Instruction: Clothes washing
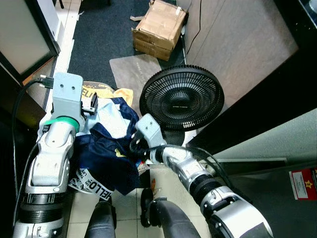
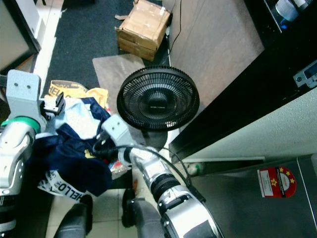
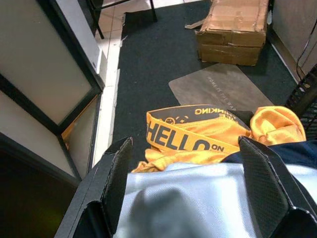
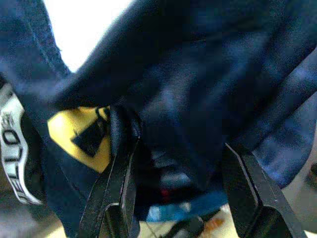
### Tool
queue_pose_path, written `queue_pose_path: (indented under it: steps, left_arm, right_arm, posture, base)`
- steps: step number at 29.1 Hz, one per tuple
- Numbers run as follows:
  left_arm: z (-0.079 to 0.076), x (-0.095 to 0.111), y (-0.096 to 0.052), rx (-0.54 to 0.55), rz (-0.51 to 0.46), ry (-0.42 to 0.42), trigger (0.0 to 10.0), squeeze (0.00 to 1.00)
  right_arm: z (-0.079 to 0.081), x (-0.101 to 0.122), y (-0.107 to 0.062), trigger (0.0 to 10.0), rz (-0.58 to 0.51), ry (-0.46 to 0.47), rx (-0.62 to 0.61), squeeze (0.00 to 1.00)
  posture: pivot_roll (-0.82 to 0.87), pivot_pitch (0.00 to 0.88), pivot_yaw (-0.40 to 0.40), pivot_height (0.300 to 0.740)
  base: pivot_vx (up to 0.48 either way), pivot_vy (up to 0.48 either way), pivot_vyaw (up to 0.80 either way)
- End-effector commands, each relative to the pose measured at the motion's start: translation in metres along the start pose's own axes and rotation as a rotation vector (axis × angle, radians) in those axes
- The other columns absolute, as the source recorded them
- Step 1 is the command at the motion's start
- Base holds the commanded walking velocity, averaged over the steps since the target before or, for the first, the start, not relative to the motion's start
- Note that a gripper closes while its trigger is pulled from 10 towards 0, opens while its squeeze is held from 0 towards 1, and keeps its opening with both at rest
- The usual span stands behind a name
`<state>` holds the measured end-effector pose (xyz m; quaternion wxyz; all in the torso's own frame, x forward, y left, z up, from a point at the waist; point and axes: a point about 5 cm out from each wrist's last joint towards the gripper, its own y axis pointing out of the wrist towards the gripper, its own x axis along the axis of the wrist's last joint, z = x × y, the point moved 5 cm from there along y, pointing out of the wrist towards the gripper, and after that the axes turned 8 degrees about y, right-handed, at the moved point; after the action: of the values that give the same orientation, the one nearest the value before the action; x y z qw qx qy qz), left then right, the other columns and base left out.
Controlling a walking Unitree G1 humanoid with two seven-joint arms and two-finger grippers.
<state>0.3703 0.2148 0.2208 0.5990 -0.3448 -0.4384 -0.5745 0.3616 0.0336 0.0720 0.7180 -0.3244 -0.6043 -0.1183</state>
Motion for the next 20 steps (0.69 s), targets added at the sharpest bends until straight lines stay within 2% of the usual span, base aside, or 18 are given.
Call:
queue_pose_path:
  steps: [1,2,3,15,16,20]
  left_arm:
    - [-0.002,-0.008,-0.004,-0.003,0.026,-0.007,10.0,0.00]
    - [-0.002,-0.008,-0.004,-0.003,0.026,-0.007,10.0,0.00]
    - [-0.001,-0.008,-0.005,0.000,0.029,-0.006,10.0,0.00]
    - [0.000,-0.009,-0.006,0.009,0.044,-0.011,10.0,0.00]
    - [-0.002,-0.010,-0.005,0.008,0.047,-0.014,10.0,0.00]
    - [-0.002,-0.011,-0.004,0.008,0.050,-0.016,10.0,0.00]
  right_arm:
    - [0.008,-0.021,0.000,4.2,0.050,0.028,0.013,0.00]
    - [0.008,-0.021,0.000,4.2,0.050,0.028,0.013,0.00]
    - [0.008,-0.021,0.000,0.0,0.048,0.039,0.012,0.00]
    - [-0.003,-0.020,-0.005,0.0,0.020,0.086,-0.008,0.00]
    - [-0.011,-0.015,-0.009,0.0,-0.005,0.094,-0.027,0.00]
    - [-0.022,-0.006,-0.013,0.0,-0.049,0.111,-0.051,0.00]
  posture:
    - [0.11,0.343,-0.144,0.740]
    - [0.11,0.343,-0.144,0.740]
    - [0.11,0.343,-0.143,0.740]
    - [0.10,0.330,-0.141,0.740]
    - [0.09,0.322,-0.140,0.740]
    - [0.09,0.318,-0.140,0.740]
  base:
    - [0.000,0.000,0.00]
    - [0.000,0.000,0.00]
    - [0.000,0.000,0.00]
    - [0.000,0.000,0.00]
    - [0.000,0.000,0.00]
    - [0.000,0.000,0.00]
